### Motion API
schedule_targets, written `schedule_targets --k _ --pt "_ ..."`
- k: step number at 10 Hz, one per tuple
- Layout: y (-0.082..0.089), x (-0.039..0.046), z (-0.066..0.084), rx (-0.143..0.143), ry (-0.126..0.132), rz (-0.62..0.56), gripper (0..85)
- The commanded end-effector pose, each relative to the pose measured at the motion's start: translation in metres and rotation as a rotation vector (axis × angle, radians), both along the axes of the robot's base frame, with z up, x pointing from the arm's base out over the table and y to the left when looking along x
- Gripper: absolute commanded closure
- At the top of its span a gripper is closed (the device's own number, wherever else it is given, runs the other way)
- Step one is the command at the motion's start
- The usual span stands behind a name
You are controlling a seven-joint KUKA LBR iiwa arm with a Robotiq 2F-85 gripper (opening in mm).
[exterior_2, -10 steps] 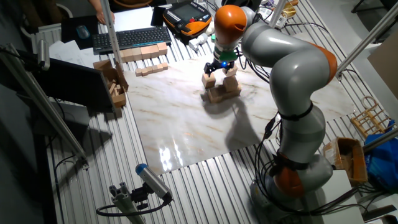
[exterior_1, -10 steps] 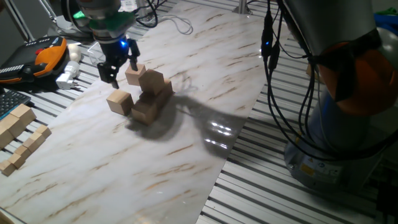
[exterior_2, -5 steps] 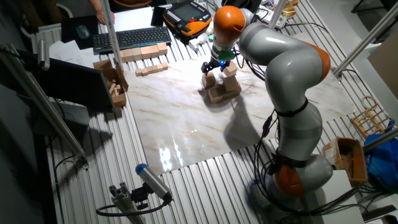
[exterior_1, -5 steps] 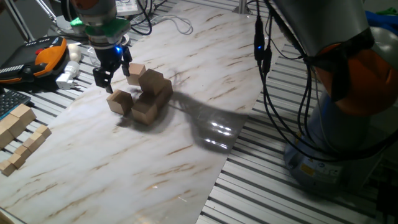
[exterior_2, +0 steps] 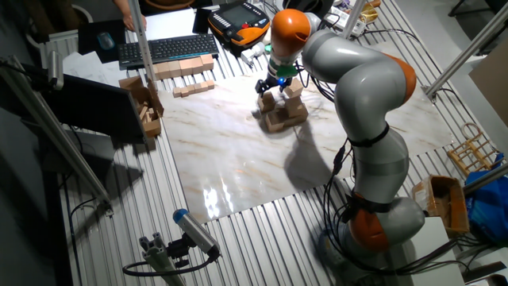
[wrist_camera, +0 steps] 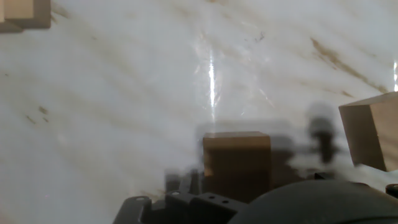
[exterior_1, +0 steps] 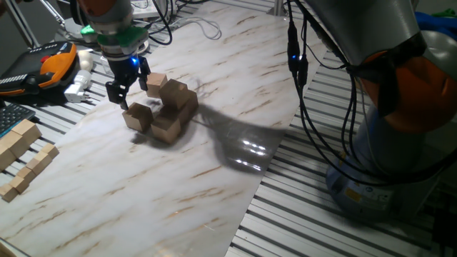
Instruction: Stack the blocks into a pyramid shape
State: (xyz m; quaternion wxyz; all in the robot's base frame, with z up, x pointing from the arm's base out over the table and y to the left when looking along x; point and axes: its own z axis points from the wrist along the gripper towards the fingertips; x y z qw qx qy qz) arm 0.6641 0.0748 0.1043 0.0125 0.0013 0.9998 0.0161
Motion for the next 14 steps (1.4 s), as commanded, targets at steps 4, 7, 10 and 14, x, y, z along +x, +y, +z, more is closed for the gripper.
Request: schedule_targets --k 4,7,10,14 --pt "0.002 0.0003 -0.007 0.006 -0.003 -0.005 0.0" --pt "0.002 0.0004 -0.011 0.008 -0.009 -0.008 0.0" --pt "0.002 0.0008 -0.013 0.01 -0.012 -0.008 0.0" --pt "0.003 0.0 -0.017 0.01 -0.016 -0.009 0.0"
